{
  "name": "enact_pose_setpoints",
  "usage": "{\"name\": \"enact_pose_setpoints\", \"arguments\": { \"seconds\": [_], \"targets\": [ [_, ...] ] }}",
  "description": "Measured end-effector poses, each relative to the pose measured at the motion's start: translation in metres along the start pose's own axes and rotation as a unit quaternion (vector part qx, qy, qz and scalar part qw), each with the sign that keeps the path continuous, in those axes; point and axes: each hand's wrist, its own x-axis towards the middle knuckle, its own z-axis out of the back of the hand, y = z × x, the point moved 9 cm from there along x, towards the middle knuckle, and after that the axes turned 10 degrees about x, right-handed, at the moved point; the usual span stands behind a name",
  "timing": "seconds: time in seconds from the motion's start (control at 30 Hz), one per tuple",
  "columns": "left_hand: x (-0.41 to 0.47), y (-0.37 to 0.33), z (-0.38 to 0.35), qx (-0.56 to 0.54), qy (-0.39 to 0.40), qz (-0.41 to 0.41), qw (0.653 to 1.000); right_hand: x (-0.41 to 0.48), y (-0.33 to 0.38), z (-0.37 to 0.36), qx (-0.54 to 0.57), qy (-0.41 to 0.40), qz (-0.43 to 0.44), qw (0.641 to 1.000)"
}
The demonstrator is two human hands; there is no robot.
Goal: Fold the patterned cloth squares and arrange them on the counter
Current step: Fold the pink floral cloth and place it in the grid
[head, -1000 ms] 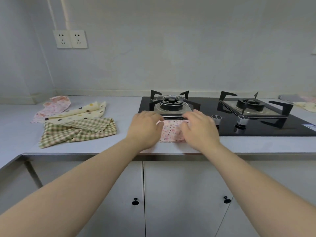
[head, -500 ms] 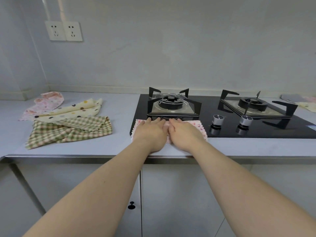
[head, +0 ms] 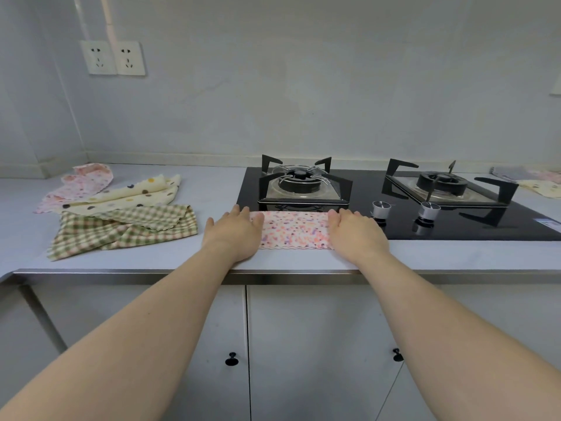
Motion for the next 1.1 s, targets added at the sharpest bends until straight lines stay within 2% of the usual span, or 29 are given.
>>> {"name": "enact_pose_setpoints", "arguments": {
  "seconds": [0.17, 0.33, 0.57, 0.9, 1.1],
  "targets": [
    [0.001, 0.006, 0.002, -0.017, -0.021, 0.019, 0.999, 0.004, -0.008, 0.004, 0.017, -0.027, -0.022, 0.999],
    [-0.007, 0.019, 0.014, -0.146, -0.058, 0.081, 0.984, 0.006, -0.010, 0.003, -0.020, -0.039, -0.025, 0.999],
    [-0.007, 0.019, 0.012, -0.107, -0.054, 0.080, 0.990, 0.003, -0.007, 0.005, -0.044, -0.054, -0.010, 0.998],
    [-0.019, 0.023, 0.021, -0.219, -0.073, 0.080, 0.970, -0.006, -0.001, 0.019, 0.084, -0.079, 0.021, 0.993],
    [-0.031, 0.022, 0.037, -0.262, -0.151, 0.069, 0.951, -0.011, -0.006, 0.022, 0.220, -0.082, 0.022, 0.972]
  ]
}}
